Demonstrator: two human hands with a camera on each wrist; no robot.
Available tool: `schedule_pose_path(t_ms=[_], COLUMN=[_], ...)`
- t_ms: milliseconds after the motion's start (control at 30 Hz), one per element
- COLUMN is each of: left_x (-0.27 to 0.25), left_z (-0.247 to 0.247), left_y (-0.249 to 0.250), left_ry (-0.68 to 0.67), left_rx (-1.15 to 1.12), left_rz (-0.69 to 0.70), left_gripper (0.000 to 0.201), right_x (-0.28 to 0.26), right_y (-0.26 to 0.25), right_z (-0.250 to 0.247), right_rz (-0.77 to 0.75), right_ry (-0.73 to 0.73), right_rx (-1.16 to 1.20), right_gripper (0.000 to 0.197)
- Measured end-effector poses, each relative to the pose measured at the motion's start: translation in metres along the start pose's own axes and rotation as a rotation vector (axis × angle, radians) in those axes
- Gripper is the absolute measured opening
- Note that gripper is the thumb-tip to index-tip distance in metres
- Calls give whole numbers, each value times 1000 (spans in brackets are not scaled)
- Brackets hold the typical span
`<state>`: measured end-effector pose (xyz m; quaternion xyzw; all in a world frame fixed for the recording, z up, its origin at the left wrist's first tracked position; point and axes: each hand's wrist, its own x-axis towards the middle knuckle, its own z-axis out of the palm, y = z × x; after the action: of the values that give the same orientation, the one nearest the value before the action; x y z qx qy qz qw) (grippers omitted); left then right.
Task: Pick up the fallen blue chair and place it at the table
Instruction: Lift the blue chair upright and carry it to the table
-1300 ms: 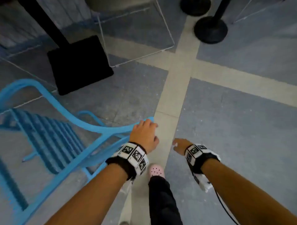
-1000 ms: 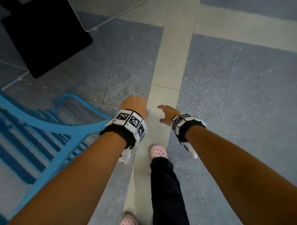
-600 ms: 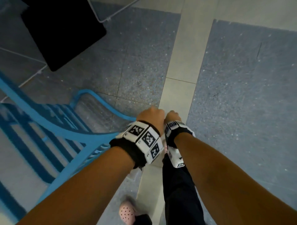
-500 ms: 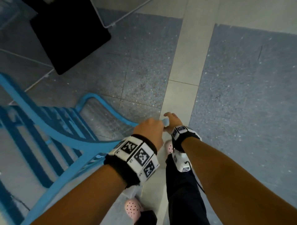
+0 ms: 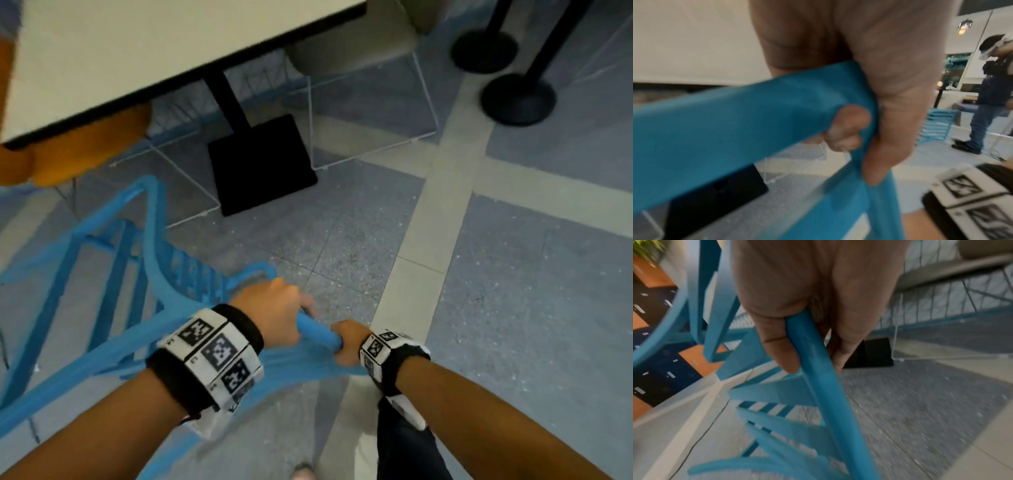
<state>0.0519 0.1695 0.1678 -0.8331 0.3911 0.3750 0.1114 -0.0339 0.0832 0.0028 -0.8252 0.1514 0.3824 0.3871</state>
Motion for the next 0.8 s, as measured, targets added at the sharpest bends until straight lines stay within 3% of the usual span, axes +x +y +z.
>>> schedule_pose_path(t_ms=[167,300,500,633,733,800], left_x=[-123,-218,-342,-402,-428,-437], left_z=[0,15,82,148,198,223], left_y=[-69,-142,-233,-261,-261,-253], left_ry=[182,336,621,767,887,942], left_rx=[-26,-178,-435,-517,-507,-523], left_rz=[-11,8,-86,-202,-304,-359], left_gripper=[38,37,36,35,55,58], right_x=[-64,-103,-136,-136,-136,-135], right_y=[-106,-199,-323,-380,-411,-427], right_z=[26,45,79,108,127,137], right_rz=[-56,-118,-286,-469,-585,-647], right_ry=[64,105,245,306,332,336], right_rx=[-189,-399,-766,-998,-1132,-1190], right_gripper=[33,26,33,39,36,32])
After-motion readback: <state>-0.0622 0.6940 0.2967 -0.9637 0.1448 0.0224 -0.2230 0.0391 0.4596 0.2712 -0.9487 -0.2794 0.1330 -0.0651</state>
